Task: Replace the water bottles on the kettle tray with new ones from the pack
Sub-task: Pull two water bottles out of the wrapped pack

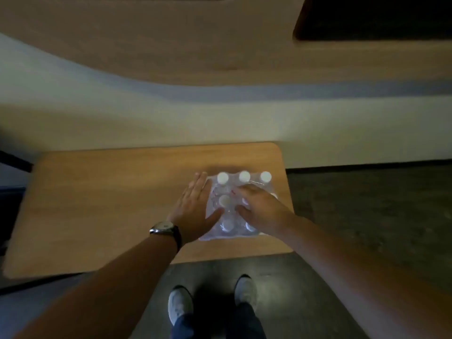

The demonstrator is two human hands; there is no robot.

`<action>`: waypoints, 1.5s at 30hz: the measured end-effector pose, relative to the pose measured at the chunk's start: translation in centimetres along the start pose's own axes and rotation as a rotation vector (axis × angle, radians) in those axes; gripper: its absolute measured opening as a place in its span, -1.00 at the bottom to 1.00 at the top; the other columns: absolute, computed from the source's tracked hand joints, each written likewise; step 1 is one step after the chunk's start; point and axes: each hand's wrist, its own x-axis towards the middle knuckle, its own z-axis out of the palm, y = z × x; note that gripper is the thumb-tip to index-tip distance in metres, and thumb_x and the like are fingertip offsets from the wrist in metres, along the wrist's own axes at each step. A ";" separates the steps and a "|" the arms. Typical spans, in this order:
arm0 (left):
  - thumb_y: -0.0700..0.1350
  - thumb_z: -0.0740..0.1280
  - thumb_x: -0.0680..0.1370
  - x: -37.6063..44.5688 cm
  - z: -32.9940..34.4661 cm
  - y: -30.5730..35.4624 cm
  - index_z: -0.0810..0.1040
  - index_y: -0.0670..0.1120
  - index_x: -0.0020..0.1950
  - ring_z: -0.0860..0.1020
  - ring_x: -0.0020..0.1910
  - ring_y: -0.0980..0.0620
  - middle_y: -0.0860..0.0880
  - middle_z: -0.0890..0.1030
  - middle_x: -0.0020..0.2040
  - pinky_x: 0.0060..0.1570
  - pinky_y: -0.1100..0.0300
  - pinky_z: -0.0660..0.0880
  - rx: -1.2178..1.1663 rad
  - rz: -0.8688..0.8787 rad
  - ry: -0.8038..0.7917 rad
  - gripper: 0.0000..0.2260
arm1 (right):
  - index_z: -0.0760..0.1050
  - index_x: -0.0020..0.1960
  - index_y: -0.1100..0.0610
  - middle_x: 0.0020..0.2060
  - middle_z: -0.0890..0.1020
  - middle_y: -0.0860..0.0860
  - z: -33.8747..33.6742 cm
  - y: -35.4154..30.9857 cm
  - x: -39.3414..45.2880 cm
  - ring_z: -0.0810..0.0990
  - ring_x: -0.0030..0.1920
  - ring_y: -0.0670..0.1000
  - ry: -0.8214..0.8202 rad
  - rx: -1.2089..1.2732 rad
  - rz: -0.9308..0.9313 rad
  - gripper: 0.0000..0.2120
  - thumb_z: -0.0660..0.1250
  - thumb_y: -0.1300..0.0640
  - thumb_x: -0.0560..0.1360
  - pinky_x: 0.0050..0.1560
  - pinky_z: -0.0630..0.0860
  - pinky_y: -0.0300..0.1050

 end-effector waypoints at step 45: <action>-0.12 0.61 0.36 0.7 -1.4 3.7 0.60 -0.13 0.17 0.74 -0.11 -0.14 -0.20 0.74 0.00 -0.15 -0.03 0.69 -1.317 -0.464 0.065 -0.58 | 0.46 -0.20 0.18 -0.35 0.52 0.06 -2.6 -1.6 6.5 0.52 -0.33 0.01 0.203 0.331 0.255 -0.44 -0.02 -0.20 0.67 -0.23 0.37 -0.09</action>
